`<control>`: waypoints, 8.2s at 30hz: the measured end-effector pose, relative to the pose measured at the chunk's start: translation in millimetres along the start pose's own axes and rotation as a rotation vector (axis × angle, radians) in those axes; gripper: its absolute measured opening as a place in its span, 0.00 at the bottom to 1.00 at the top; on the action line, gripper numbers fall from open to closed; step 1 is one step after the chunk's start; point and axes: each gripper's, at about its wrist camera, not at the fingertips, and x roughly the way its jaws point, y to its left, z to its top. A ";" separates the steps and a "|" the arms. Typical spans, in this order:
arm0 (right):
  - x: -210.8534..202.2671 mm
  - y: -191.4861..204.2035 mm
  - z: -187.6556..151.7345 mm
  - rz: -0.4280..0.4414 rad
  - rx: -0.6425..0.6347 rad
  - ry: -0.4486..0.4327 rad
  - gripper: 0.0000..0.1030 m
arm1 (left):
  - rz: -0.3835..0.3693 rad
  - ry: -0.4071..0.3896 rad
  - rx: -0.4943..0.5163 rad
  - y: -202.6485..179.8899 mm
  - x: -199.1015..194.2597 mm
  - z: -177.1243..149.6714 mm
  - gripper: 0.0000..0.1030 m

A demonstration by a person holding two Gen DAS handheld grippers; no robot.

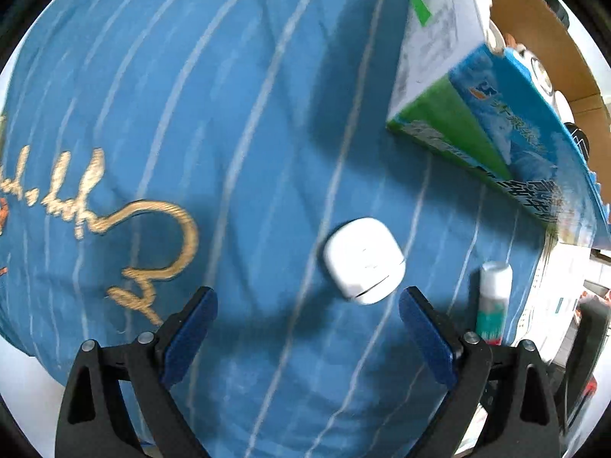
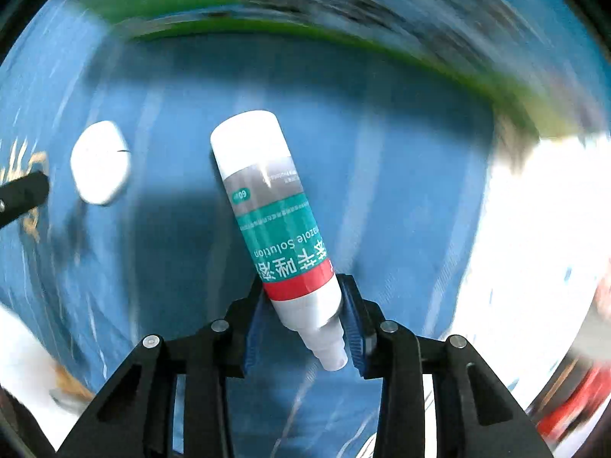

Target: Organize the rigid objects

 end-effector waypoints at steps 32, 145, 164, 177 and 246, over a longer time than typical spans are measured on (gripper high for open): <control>3.8 -107.6 -12.3 0.146 0.195 0.074 0.47 | 0.092 0.092 0.242 -86.8 47.3 -53.3 0.59; -69.8 -38.1 -109.9 0.138 -0.010 -0.058 0.33 | -0.012 -0.004 0.253 -116.3 -18.2 -149.0 0.42; -231.5 -89.8 -5.5 0.363 0.071 -0.377 0.33 | -0.184 -0.257 0.281 -151.9 -167.3 -20.9 0.42; -183.6 -111.8 156.9 0.044 0.129 -0.266 0.33 | -0.096 -0.135 0.268 -165.1 -94.5 86.6 0.42; -262.2 -88.0 -3.3 0.016 0.146 -0.467 1.00 | -0.023 -0.489 0.285 -144.9 -236.0 -43.8 0.93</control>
